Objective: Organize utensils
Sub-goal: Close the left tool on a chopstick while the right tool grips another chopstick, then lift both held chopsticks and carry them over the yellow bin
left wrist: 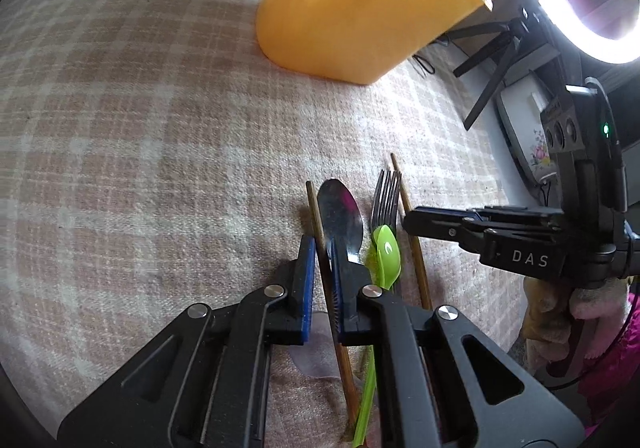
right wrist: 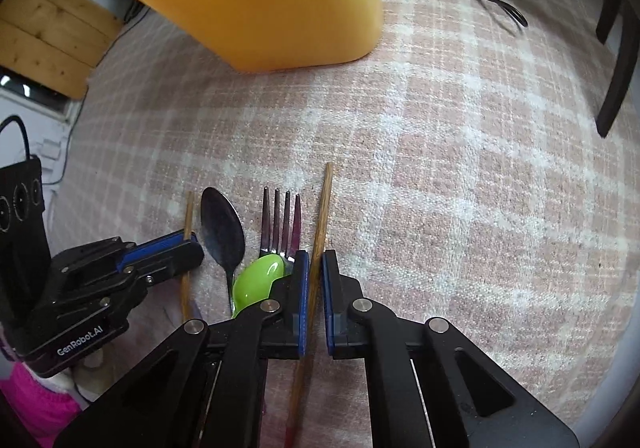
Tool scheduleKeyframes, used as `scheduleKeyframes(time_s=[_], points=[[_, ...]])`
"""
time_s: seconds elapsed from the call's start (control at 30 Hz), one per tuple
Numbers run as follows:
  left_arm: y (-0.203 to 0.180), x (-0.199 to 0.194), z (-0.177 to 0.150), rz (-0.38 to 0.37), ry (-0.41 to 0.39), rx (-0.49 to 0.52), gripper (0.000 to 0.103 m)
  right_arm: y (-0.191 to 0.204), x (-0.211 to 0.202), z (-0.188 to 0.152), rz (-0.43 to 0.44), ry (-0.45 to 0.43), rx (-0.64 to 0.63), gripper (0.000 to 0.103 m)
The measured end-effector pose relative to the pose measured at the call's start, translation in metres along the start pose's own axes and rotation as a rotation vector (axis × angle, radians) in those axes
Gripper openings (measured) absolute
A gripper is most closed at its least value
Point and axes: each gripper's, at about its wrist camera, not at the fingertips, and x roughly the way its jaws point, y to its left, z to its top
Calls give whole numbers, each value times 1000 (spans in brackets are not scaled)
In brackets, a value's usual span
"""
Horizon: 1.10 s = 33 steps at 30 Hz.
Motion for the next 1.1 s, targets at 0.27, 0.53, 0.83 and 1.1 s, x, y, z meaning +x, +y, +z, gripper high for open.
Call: scheduleKeyframes(time_s=[0.27,0.53,0.83,1.1], points=[[4,-30,6,22,-73,4,5,-15,-35,-12,73,-110,18,4],[2,-69,12,43,-162,17,4,-21,-70,-27,84,-228,-6,4],[-4,-111,16,47,-262,26,3,3,-98,-31,81,-355,-25,4],[-17,-142,21,48,-344,50,3,15,-127,-39,57,-470,-75,4]])
